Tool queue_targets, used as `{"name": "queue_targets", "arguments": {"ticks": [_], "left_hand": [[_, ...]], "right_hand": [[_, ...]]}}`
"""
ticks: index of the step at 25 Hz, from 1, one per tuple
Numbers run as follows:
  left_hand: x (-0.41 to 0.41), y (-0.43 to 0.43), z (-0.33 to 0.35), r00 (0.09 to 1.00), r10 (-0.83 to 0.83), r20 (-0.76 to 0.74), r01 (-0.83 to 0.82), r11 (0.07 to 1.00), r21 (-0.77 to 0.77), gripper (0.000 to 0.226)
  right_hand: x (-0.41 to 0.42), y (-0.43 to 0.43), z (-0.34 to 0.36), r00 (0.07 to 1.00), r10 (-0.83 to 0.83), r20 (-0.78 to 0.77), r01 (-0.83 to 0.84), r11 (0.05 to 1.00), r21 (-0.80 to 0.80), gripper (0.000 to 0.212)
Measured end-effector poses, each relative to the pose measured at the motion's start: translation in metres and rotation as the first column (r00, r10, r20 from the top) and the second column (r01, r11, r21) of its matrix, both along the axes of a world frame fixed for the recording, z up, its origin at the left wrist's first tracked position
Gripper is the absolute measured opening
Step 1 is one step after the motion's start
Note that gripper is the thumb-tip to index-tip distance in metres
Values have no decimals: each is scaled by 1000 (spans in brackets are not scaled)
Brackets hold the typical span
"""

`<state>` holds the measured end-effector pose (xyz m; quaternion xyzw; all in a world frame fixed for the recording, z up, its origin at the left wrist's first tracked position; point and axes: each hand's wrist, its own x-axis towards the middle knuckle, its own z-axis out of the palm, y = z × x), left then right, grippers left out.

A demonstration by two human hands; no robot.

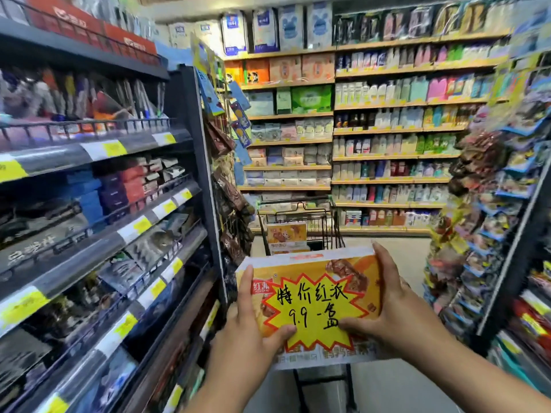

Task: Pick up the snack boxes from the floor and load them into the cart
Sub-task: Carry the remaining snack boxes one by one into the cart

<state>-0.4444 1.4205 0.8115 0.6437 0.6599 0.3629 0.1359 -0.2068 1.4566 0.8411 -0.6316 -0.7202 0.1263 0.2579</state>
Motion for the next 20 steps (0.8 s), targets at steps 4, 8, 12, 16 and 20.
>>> {"name": "queue_targets", "arguments": {"ticks": [4, 8, 12, 16, 20], "left_hand": [[-23, 94, 3, 997, -55, -63, 52, 998, -44, 114], [-32, 171, -2, 991, -86, -100, 83, 996, -37, 115], [-28, 250, -18, 993, -91, -76, 89, 995, -36, 116], [-18, 359, -38, 998, -27, -61, 25, 999, -34, 117], [-9, 450, -51, 997, 23, -74, -27, 998, -53, 116]], "right_hand": [[-22, 81, -9, 997, -77, 1, 77, 997, -6, 137], [-30, 155, -24, 994, -105, -16, 105, 994, -10, 138], [-26, 233, -35, 996, -63, -64, 62, 998, -18, 138], [-18, 351, -51, 996, -20, -87, 18, 1000, -18, 137], [-10, 456, -66, 995, 18, -100, -21, 999, -31, 136]]}}
